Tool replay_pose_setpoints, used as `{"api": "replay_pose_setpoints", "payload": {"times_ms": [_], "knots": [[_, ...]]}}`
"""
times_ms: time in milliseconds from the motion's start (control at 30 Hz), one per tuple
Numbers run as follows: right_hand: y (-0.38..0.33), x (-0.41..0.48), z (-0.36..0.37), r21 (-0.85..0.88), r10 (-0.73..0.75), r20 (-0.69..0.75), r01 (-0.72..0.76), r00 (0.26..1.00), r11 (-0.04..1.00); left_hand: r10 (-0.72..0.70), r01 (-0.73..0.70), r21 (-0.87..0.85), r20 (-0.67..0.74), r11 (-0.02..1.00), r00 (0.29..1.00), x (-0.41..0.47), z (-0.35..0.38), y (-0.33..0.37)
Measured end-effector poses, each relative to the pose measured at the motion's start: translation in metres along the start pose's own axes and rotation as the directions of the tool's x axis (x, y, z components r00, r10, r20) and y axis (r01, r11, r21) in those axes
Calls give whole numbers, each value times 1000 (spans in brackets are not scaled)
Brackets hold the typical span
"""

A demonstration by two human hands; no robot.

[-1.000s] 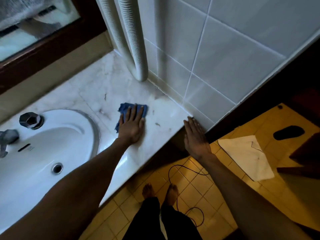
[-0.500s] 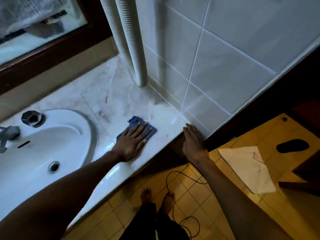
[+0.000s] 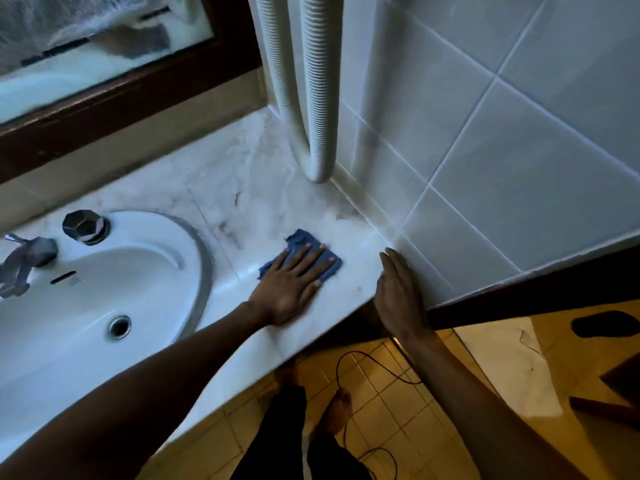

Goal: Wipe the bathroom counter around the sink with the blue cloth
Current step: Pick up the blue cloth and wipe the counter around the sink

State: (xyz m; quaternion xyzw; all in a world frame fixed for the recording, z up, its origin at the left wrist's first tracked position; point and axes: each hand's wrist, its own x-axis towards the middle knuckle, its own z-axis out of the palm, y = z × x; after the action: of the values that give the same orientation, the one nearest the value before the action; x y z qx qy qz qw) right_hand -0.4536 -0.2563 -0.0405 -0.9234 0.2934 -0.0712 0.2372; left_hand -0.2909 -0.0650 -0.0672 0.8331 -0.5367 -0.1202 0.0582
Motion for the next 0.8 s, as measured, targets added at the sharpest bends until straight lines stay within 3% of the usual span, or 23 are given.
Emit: {"api": "replay_pose_setpoints", "payload": {"times_ms": [100,233,367,467,567,733,800], "knots": [[-13,17,5,-2,-37,33,37,999,999,-233,231,-52,-29,972,972,33,-22,-44],[-41,49,22,-40,-127,64,130,990,991,-532,503,-214,-103,837,841,67,-22,-34],[-70,83,42,-99,-154,120,167,981,981,-539,493,-256,-158,832,827,0,6,-3],[-92,108,55,-121,-165,165,186,972,975,-585,541,-251,-148,802,798,-30,9,-19],[-112,128,68,-104,-212,176,232,961,967,-665,625,-248,-135,740,734,3,-11,-69],[-134,158,85,-153,-189,159,213,969,965,-711,668,-308,-38,677,702,76,-57,-187],[-141,169,89,-154,-191,158,215,969,964,-769,732,-284,-31,620,639,73,-67,-226]]}}
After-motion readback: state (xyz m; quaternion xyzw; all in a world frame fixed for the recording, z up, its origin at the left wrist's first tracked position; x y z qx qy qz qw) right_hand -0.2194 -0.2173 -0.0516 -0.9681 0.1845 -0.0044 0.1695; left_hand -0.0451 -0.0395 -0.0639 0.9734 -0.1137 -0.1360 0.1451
